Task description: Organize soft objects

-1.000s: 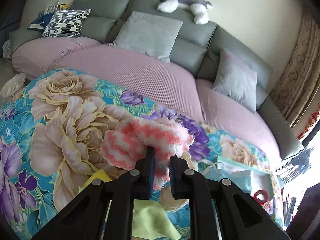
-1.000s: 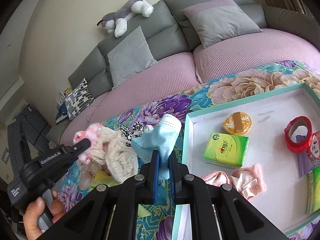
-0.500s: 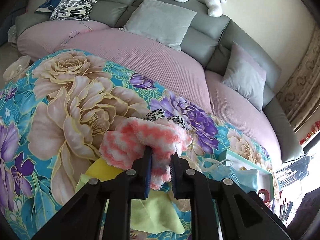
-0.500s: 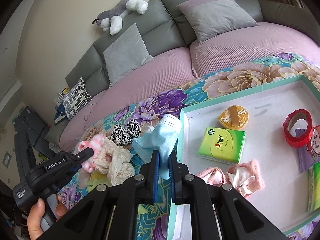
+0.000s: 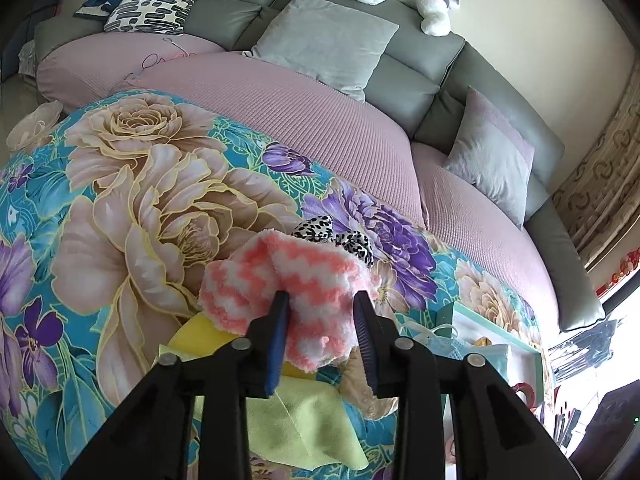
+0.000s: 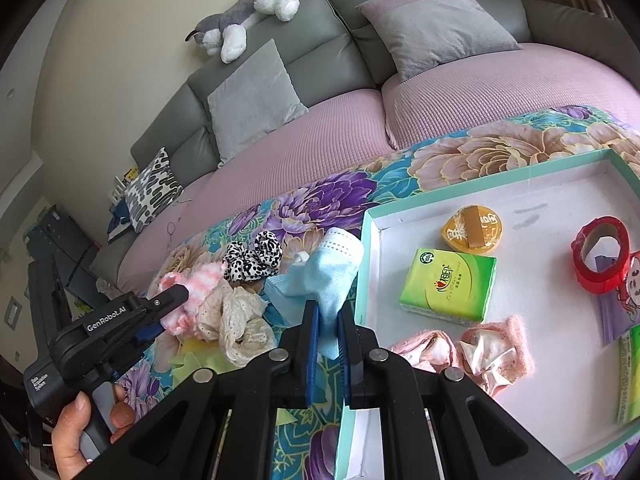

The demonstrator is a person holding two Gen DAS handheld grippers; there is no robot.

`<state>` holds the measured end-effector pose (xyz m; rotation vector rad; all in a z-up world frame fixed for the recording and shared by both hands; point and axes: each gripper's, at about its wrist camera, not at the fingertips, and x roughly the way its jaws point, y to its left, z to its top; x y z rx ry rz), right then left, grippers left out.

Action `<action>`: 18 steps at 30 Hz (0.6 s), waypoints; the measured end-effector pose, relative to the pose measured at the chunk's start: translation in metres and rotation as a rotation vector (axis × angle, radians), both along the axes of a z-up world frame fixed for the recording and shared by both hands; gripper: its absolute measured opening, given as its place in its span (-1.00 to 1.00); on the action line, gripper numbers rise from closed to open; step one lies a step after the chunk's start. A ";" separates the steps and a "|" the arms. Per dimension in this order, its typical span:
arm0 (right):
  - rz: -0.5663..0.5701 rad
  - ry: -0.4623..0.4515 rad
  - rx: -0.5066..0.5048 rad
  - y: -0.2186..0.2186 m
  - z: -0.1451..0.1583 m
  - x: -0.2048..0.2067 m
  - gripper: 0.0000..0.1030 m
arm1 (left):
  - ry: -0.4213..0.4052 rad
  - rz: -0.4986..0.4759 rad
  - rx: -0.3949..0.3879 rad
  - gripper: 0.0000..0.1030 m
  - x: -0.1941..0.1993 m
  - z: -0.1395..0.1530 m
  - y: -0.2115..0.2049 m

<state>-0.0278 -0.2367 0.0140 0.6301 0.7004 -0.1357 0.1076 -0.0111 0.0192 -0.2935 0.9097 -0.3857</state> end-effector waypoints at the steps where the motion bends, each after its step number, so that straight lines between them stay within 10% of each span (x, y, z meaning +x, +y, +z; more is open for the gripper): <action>1: 0.001 0.000 0.000 0.000 0.000 0.000 -0.81 | 0.000 0.001 -0.004 -0.70 0.000 0.000 0.001; 18: 0.000 -0.035 -0.010 0.002 0.007 -0.005 -0.81 | -0.093 0.015 -0.092 -0.90 -0.012 0.030 0.012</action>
